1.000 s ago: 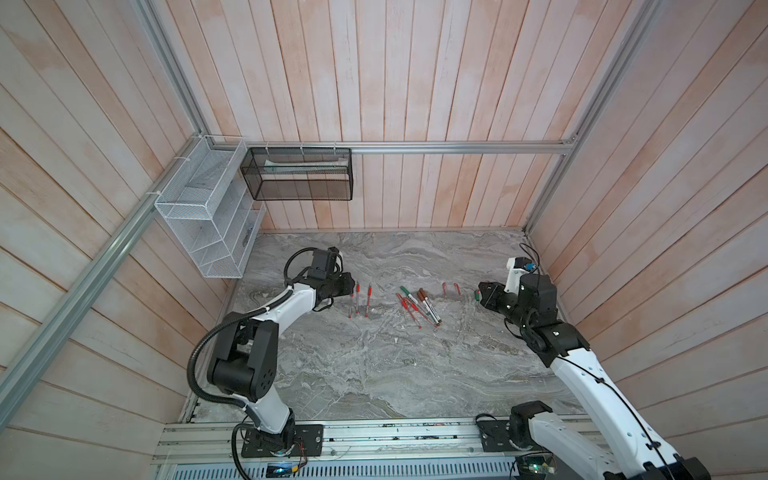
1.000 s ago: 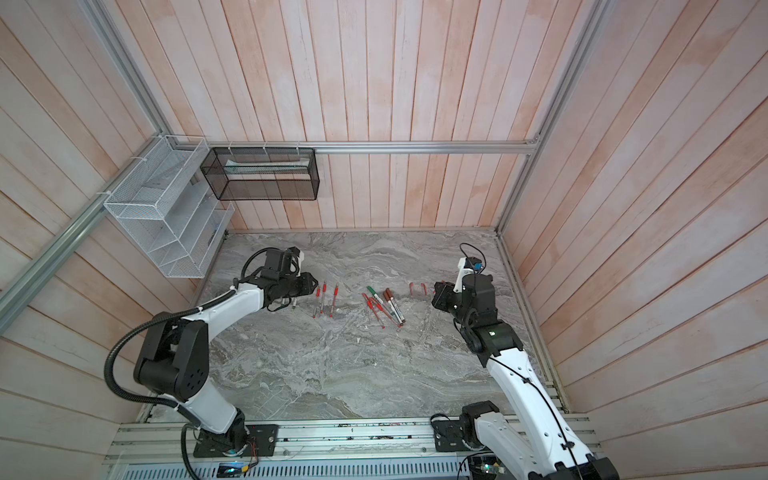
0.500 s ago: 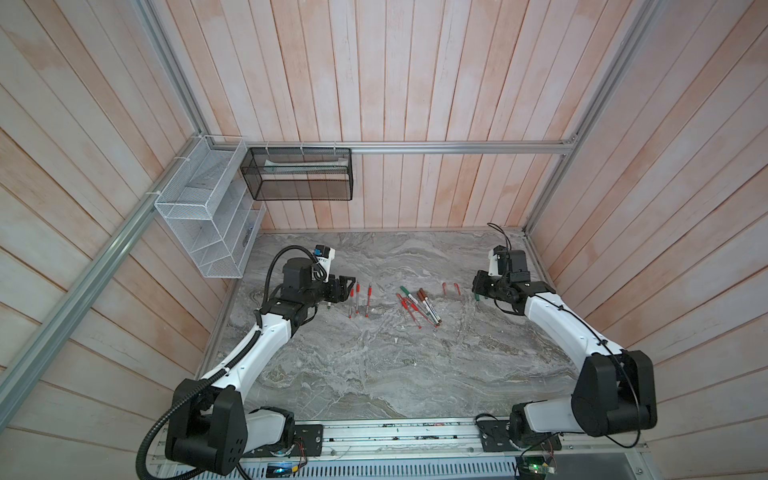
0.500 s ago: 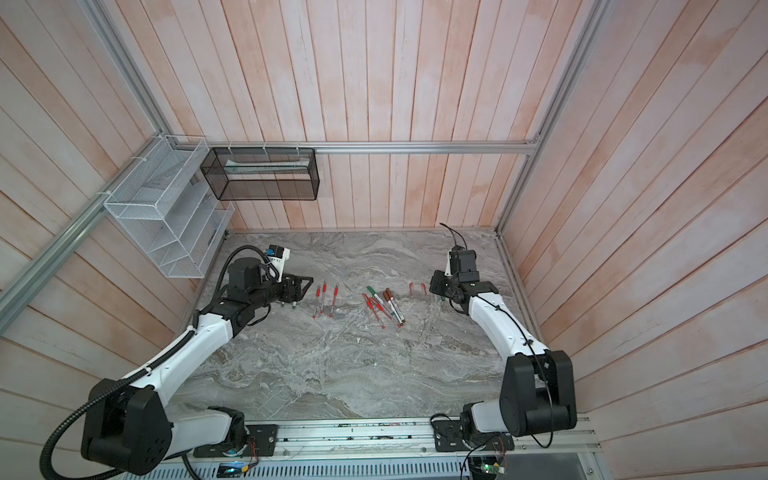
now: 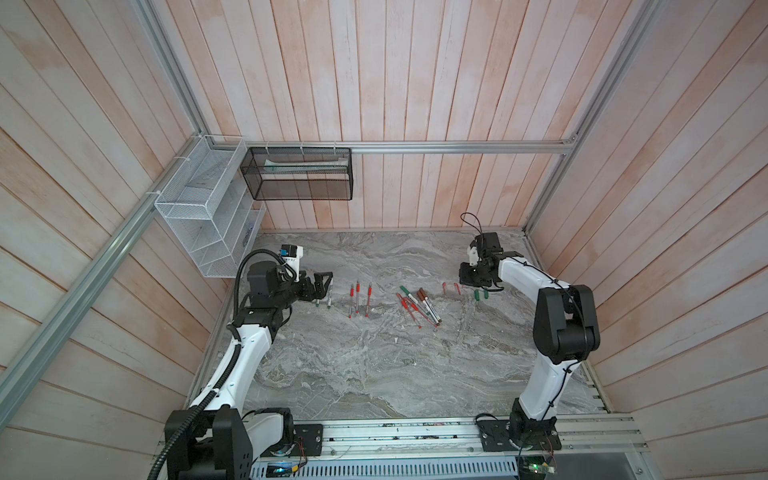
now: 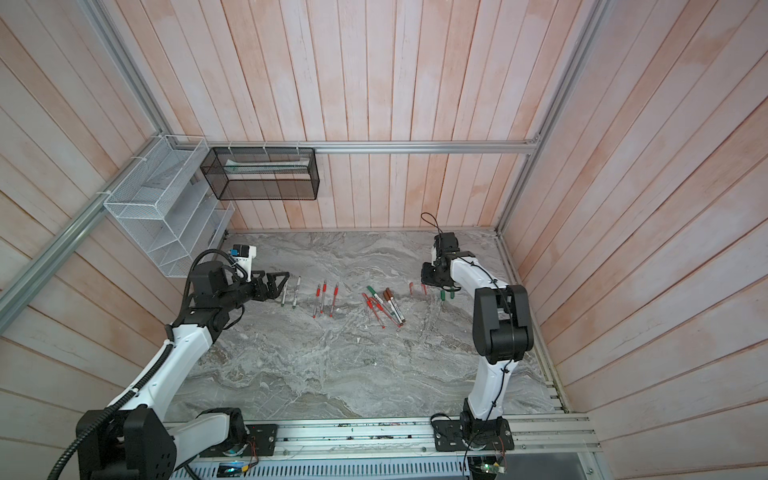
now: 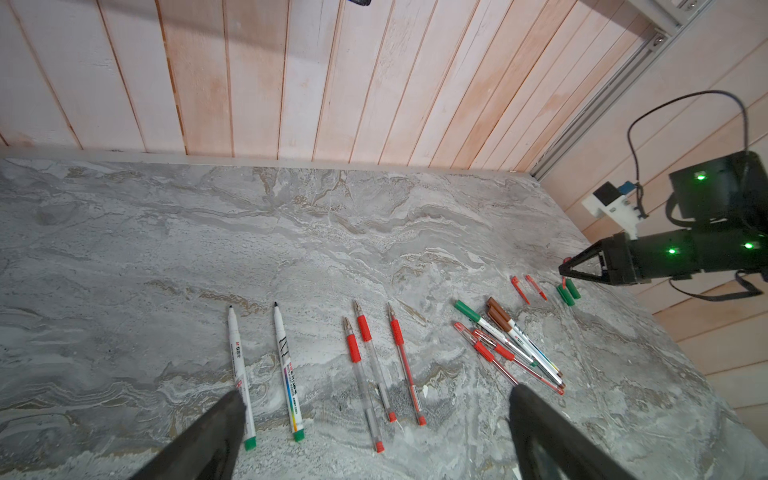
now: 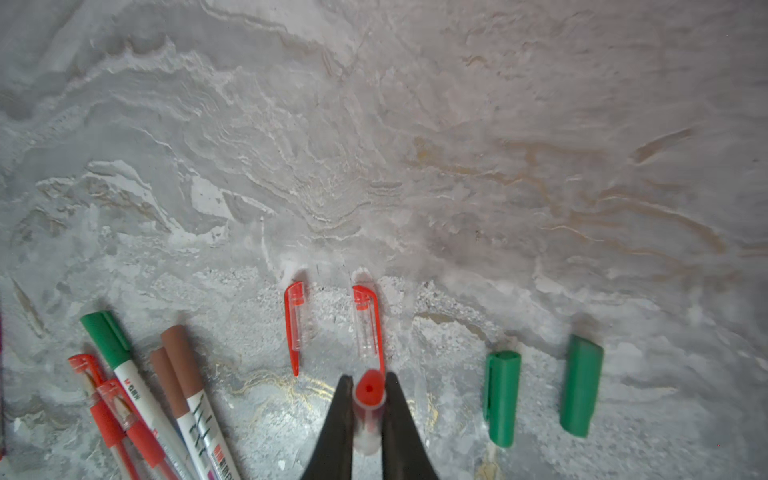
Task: Open the pen caps
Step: 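Lower the red cap beside the other red caps and open the right gripper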
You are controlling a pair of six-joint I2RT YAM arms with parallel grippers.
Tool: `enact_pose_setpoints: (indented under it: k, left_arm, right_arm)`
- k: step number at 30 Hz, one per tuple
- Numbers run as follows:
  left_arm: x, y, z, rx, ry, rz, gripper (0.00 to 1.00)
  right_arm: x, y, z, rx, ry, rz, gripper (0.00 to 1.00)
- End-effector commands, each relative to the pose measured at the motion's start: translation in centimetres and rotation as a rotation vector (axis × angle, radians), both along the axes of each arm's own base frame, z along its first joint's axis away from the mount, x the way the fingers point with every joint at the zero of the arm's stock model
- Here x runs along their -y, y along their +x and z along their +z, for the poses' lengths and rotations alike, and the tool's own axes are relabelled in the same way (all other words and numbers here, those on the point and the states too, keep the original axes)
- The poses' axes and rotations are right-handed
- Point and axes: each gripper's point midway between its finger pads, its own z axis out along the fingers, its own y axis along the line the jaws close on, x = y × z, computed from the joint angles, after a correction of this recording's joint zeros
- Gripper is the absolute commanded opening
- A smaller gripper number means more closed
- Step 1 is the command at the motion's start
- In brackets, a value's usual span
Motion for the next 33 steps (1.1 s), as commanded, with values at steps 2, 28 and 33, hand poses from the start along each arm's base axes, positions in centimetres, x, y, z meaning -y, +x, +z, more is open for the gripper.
enact_pose_setpoints:
  k: [2, 28, 33]
  left_arm:
    - [0.3, -0.2, 0.9, 0.041, -0.004, -0.031, 1.00]
    - [-0.3, 0.2, 0.9, 0.012, -0.022, -0.011, 1.00]
    - [-0.3, 0.1, 0.8, 0.016, -0.023, -0.011, 1.00]
  right_arm:
    - [-1.6, -0.1, -1.0, -0.058, -0.053, 0.066, 0.00]
    - [-2.8, 0.6, -0.6, -0.080, -0.123, 0.087, 0.19]
    - [-2.6, 0.2, 0.3, -0.054, -0.130, 0.088, 0.26]
